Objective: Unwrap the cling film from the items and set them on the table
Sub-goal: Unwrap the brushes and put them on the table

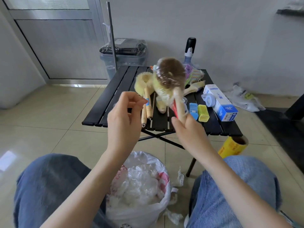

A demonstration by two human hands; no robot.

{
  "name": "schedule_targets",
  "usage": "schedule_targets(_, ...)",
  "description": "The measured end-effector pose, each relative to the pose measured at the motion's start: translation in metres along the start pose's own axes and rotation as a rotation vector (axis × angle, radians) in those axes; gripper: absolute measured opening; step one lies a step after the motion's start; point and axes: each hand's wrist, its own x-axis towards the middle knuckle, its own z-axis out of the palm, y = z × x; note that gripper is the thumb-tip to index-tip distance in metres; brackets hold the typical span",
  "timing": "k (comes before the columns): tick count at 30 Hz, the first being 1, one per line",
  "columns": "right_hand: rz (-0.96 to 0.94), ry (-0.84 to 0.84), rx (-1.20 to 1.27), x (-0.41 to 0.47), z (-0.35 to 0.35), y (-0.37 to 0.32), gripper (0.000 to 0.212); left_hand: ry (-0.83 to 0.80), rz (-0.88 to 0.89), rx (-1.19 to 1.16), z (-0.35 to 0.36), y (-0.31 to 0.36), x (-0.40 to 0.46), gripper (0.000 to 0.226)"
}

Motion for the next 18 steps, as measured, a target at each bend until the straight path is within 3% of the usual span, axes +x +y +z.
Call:
schedule_targets(5, -0.005, 0.059, 0.015, 0.001, -0.012, 0.014, 0.021, -0.043, -0.087, -0.041, -0.003, 0.009, 0.009, 0.013)
schedule_targets(10, -0.131, 0.083, -0.114, -0.006, -0.001, 0.007, 0.023, -0.270, -0.214, -0.117, 0.019, 0.017, 0.010, 0.003)
schedule_targets(15, -0.228, 0.175, -0.237, -0.016, 0.012, 0.001, 0.023, -0.185, -0.459, -0.231, 0.033, 0.019, 0.014, 0.028)
schedule_targets(18, -0.257, 0.182, -0.287, -0.020, 0.015, 0.001, 0.031, -0.152, -0.494, -0.290, 0.031, 0.018, 0.015, 0.028)
